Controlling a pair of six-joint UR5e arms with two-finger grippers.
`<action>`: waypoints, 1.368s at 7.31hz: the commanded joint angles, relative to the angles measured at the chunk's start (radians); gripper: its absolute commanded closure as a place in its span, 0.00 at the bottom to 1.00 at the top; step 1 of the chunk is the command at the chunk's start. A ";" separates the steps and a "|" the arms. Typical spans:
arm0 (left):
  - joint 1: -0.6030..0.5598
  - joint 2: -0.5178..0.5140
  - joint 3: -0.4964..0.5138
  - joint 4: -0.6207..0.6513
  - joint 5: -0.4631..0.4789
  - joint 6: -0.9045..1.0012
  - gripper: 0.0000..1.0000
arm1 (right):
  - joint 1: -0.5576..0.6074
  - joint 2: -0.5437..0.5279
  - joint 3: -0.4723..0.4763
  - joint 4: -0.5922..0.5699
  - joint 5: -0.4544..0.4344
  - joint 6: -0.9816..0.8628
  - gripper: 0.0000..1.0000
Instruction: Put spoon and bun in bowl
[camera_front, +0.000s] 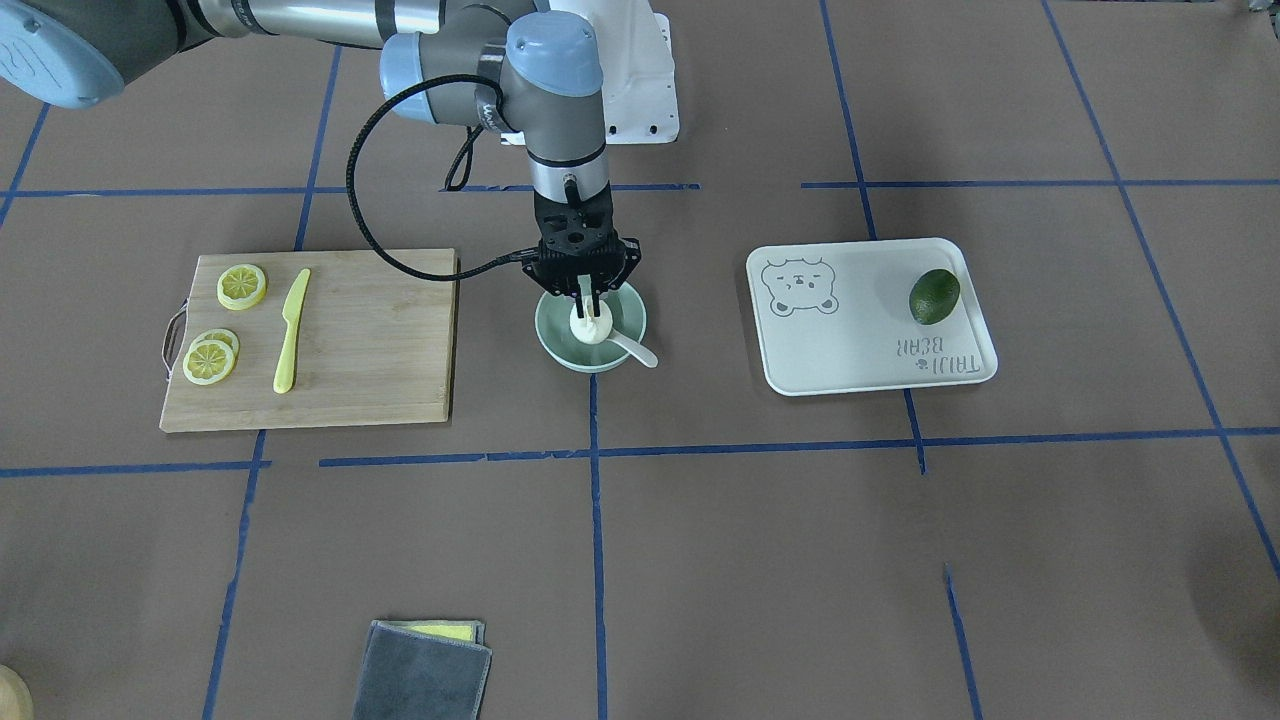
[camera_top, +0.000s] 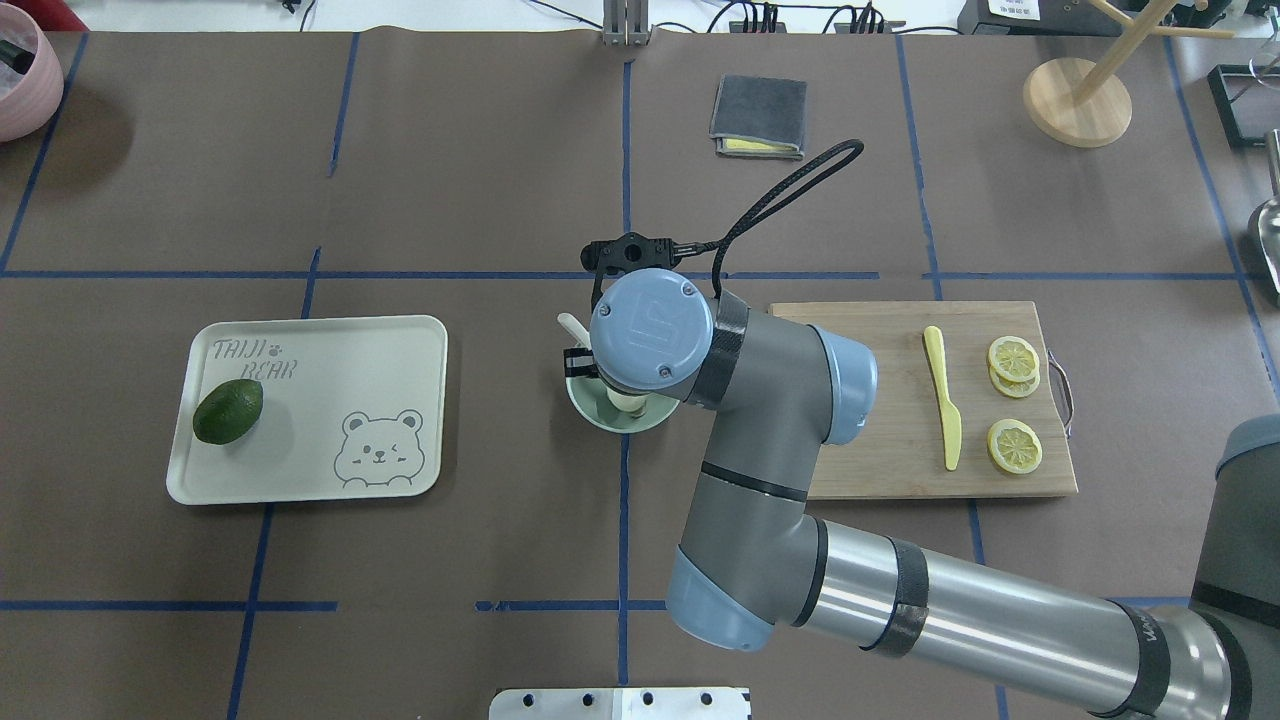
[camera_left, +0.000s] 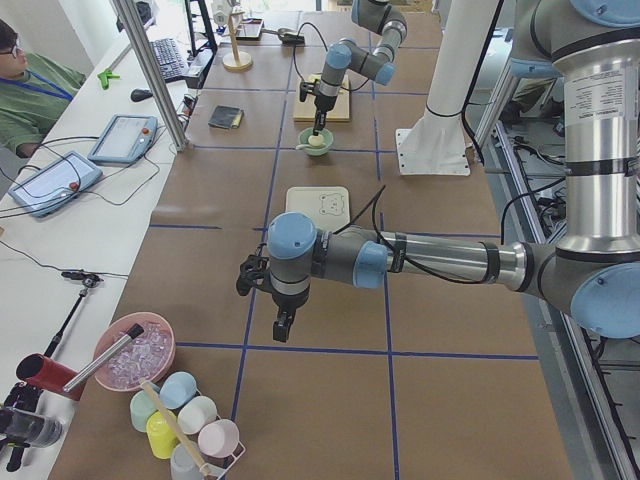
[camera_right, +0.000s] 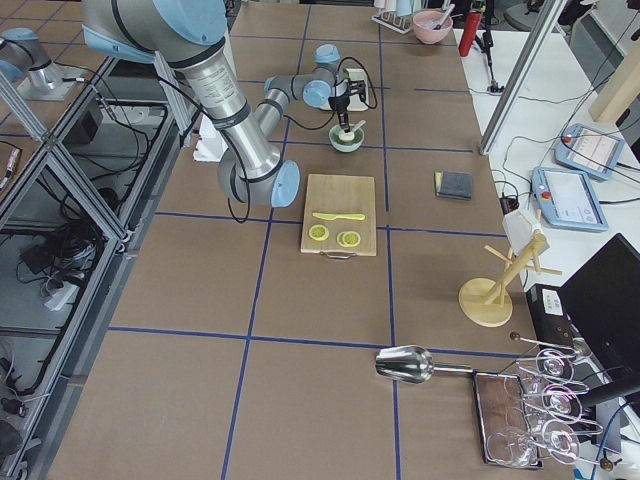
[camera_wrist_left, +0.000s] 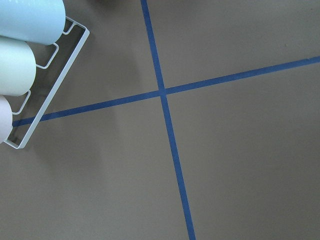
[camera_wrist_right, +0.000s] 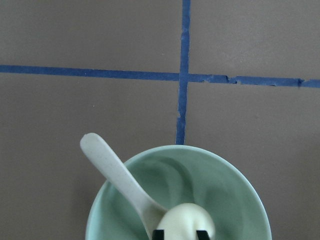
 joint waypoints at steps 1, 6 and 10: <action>0.000 0.000 0.001 -0.001 0.000 0.001 0.00 | 0.012 -0.024 0.062 -0.048 0.003 -0.013 0.00; 0.000 0.011 0.008 0.011 0.000 0.003 0.00 | 0.508 -0.271 0.222 -0.141 0.411 -0.637 0.00; -0.003 0.049 0.005 0.011 -0.132 0.003 0.00 | 0.932 -0.562 0.178 -0.144 0.666 -1.301 0.00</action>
